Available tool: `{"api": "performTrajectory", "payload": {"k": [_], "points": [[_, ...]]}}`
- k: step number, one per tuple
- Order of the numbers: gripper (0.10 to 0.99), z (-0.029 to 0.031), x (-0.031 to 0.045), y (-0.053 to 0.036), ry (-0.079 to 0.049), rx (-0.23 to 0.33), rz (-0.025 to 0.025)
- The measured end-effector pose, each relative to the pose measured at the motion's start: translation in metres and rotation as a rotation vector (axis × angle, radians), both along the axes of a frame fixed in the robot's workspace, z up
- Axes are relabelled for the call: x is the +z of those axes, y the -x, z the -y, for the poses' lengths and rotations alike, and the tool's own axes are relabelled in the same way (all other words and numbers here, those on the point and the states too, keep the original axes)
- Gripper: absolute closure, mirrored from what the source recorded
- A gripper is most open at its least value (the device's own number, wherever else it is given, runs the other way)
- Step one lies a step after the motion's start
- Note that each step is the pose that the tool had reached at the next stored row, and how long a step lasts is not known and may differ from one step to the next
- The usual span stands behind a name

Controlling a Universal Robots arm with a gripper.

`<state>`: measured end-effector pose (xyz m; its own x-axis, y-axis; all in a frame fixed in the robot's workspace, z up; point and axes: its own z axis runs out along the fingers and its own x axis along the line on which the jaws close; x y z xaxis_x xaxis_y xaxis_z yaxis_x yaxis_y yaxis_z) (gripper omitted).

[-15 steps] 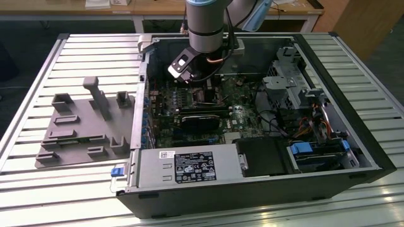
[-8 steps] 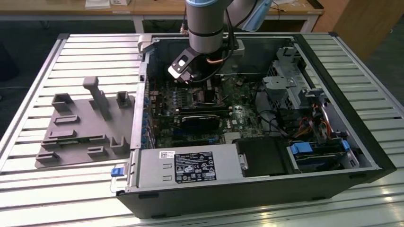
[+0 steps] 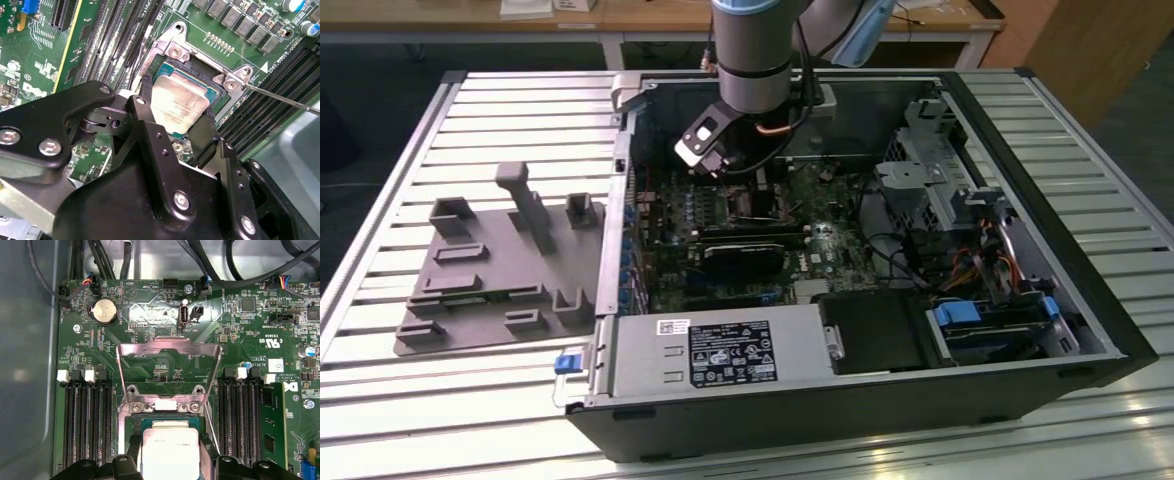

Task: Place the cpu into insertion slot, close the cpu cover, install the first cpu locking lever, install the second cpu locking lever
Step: 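Place the cpu into insertion slot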

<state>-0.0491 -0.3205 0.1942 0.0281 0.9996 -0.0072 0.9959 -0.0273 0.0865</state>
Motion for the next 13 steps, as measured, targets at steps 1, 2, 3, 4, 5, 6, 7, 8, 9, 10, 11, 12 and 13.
{"api": "performTrajectory", "payload": {"k": [1,2,3,4,5,6,7,8,9,10,11,12,13], "points": [[0.545,0.0,-0.0003,0.0,0.0,0.0,0.0001],[0.545,0.0,-0.0005,0.0,0.0,0.0,0.0],[0.545,0.0,-0.0008,0.0001,0.0,0.0,-0.0001],[0.545,0.0,-0.0009,0.0001,0.0,0.0,-0.0001],[0.545,0.0,-0.0009,0.0001,0.0,0.0,-0.0001],[0.545,0.0,-0.001,0.0001,0.0,0.0,-0.0001],[0.545,0.0,-0.001,0.0001,0.0,0.0,-0.0001],[0.545,0.0,-0.001,0.0001,0.0,0.0,0.0],[0.545,0.0,-0.0011,0.0001,0.0,0.0,0.0],[0.537,-0.0001,-0.0011,0.0,0.0,0.0,0.0001],[0.537,-0.0001,-0.0011,0.0,0.0,0.0,0.0001],[0.537,-0.0001,-0.0011,0.0001,0.0,0.0,0.0],[0.475,0.0,-0.0011,0.0001,0.0,0.0,0.0]]}}
